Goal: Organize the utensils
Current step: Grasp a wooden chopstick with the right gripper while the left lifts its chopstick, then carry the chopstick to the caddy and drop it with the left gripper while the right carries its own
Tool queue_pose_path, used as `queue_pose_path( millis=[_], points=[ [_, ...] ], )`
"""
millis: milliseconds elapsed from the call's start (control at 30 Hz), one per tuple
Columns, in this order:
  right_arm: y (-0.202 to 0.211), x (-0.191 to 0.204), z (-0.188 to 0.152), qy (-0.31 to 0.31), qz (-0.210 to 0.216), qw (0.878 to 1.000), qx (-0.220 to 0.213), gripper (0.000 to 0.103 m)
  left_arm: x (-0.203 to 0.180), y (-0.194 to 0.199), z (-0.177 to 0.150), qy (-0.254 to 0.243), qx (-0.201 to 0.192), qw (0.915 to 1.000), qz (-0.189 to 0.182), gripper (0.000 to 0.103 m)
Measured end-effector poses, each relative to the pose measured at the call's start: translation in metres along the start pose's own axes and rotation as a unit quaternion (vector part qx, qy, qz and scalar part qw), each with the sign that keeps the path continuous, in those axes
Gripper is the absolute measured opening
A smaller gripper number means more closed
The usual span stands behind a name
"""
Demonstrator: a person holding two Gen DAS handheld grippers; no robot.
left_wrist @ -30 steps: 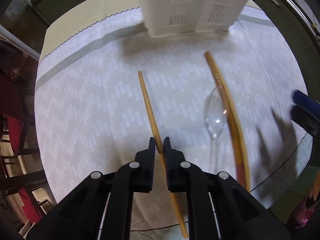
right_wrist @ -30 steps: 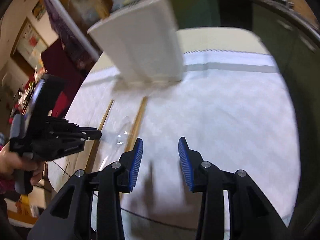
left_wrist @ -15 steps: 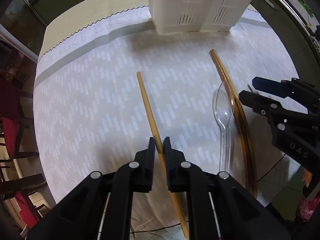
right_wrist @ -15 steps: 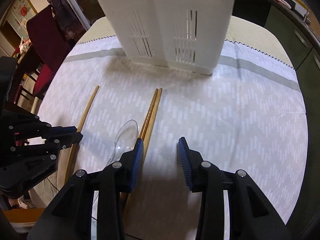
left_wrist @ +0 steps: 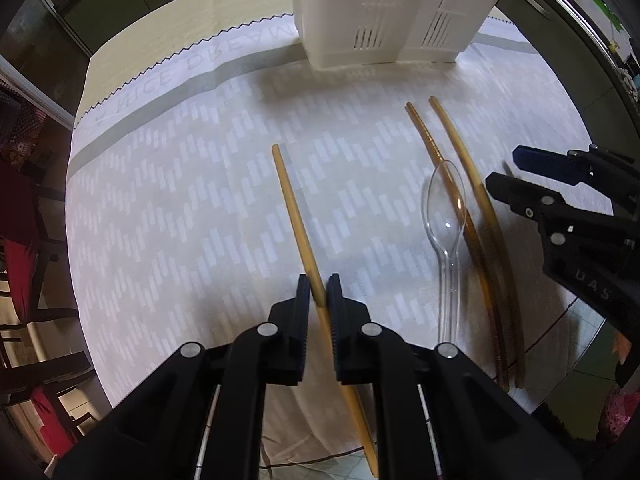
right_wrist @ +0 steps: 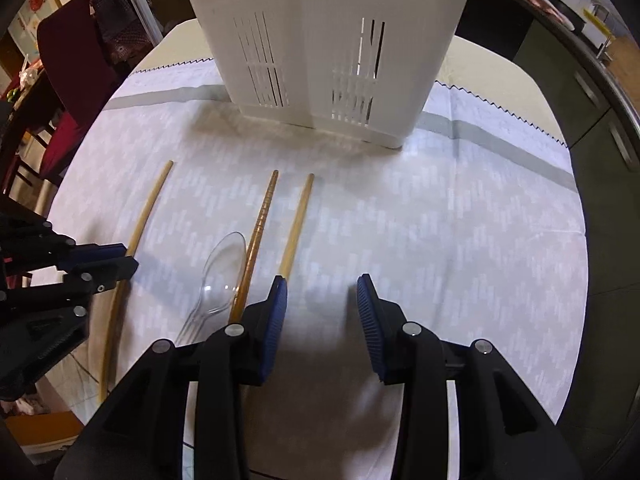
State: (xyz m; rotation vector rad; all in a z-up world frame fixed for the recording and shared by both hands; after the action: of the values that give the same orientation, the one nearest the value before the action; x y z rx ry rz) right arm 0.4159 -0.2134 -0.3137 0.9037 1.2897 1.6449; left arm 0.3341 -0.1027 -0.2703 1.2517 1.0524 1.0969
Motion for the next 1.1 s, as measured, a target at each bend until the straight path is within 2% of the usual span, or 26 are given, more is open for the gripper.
queue_pose_path(
  millis=[67,200,333,533,567,633,767,900,1100],
  points=[
    [-0.001,0.007,0.001,0.004,0.01,1.0,0.005,0.037,0.0,-0.001,0.0,0.002,0.001,1.0,0.0,0.01],
    [-0.007,0.015,0.01,0.015,-0.002,1.0,0.014,0.036,0.001,-0.001,0.002,0.004,-0.004,1.0,-0.003,0.01],
    [-0.014,0.021,0.014,0.021,-0.008,0.999,0.025,0.027,0.001,-0.001,0.002,0.006,0.0,1.0,-0.005,0.01],
    [-0.018,0.022,0.021,0.024,-0.011,0.999,0.039,0.021,0.006,-0.003,0.006,0.017,0.021,0.9995,-0.013,0.01],
    [-0.018,0.023,0.023,0.026,-0.007,0.999,0.043,0.021,0.006,-0.003,0.006,0.017,0.024,0.9995,-0.013,0.01],
    [-0.017,0.02,0.024,0.025,-0.005,0.999,0.045,0.01,0.006,-0.003,0.007,0.019,0.026,0.9994,-0.012,0.01],
    [-0.019,0.018,0.023,0.016,0.016,0.999,0.045,0.007,0.008,-0.005,0.013,0.025,0.032,0.9989,-0.023,0.008],
    [-0.007,0.011,0.022,0.003,0.04,0.999,0.027,0.007,0.012,-0.005,0.019,0.032,0.034,0.9984,-0.031,0.007],
    [0.041,0.0,0.02,-0.002,0.065,0.997,-0.03,0.007,0.017,0.016,0.025,0.026,0.01,0.999,-0.036,0.006]
  ],
)
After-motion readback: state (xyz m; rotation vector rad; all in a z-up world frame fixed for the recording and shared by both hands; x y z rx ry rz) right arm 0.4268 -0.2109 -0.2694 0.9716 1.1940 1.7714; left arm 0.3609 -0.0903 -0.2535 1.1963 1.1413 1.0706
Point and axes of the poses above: each gripper's, at about its wrist camera, not at the fingertips, and y roughly against the way its jaws point, x to its left, z to its top, the point moved 9 cm from there along -y, roughly the way its jaws point, and after that the axes turned 6 degrees about x, right-handed, at the moved point
